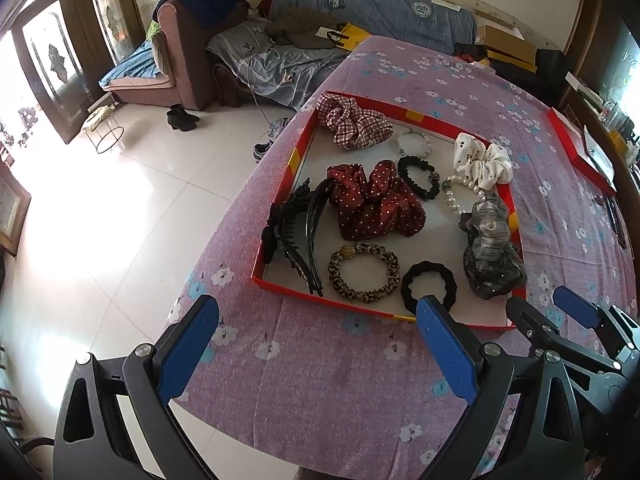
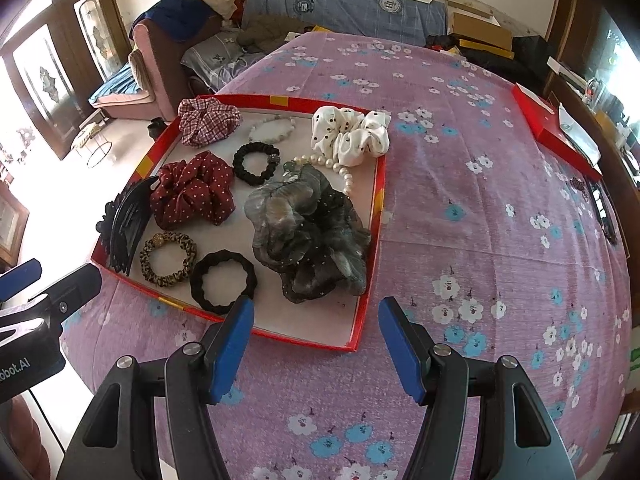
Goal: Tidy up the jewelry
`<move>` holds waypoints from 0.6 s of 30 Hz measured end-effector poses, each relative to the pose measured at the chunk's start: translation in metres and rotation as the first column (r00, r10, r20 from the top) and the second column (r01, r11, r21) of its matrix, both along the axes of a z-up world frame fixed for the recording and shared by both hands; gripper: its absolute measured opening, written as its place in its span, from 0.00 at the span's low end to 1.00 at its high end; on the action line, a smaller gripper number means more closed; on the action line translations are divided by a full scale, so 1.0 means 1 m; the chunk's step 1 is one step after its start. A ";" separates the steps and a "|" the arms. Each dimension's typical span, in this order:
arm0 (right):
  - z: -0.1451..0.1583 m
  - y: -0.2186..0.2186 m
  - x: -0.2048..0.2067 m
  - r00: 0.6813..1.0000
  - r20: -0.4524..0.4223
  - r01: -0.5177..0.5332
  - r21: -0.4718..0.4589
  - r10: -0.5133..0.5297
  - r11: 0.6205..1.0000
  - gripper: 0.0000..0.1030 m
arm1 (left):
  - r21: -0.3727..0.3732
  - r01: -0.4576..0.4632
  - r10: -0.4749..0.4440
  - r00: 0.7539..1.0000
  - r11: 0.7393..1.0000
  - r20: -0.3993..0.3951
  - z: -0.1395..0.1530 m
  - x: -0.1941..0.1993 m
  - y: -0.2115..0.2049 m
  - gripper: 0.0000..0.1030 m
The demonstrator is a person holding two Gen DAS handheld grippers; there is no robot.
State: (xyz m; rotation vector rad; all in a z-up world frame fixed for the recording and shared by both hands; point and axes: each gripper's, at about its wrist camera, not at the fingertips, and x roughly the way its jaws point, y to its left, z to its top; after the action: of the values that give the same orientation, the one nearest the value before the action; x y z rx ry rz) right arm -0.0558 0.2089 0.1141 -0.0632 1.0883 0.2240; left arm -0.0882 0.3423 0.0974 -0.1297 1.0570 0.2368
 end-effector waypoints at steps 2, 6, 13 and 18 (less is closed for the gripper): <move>0.000 0.002 0.001 1.000 0.000 0.002 -0.002 -0.002 1.000 0.68 | 0.001 0.004 -0.004 1.000 1.000 -0.003 -0.001 0.002 0.001 0.96; -0.002 0.005 0.004 1.000 -0.004 0.003 -0.002 -0.003 1.000 0.68 | 0.010 0.008 -0.008 1.000 1.000 -0.006 -0.002 0.005 0.003 0.96; -0.006 0.006 0.006 1.000 -0.017 0.003 0.008 -0.003 1.000 0.68 | 0.011 -0.007 0.007 1.000 1.000 -0.019 -0.004 0.008 0.008 0.96; -0.008 0.005 0.007 1.000 -0.023 -0.004 0.017 0.004 1.000 0.68 | 0.019 -0.010 0.010 1.000 1.000 -0.027 -0.004 0.008 0.005 0.96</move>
State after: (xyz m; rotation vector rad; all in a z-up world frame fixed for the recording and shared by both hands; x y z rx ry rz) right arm -0.0485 0.2136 0.1064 -0.0474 1.1092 0.2384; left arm -0.0797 0.3471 0.0931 -0.1153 1.0810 0.2581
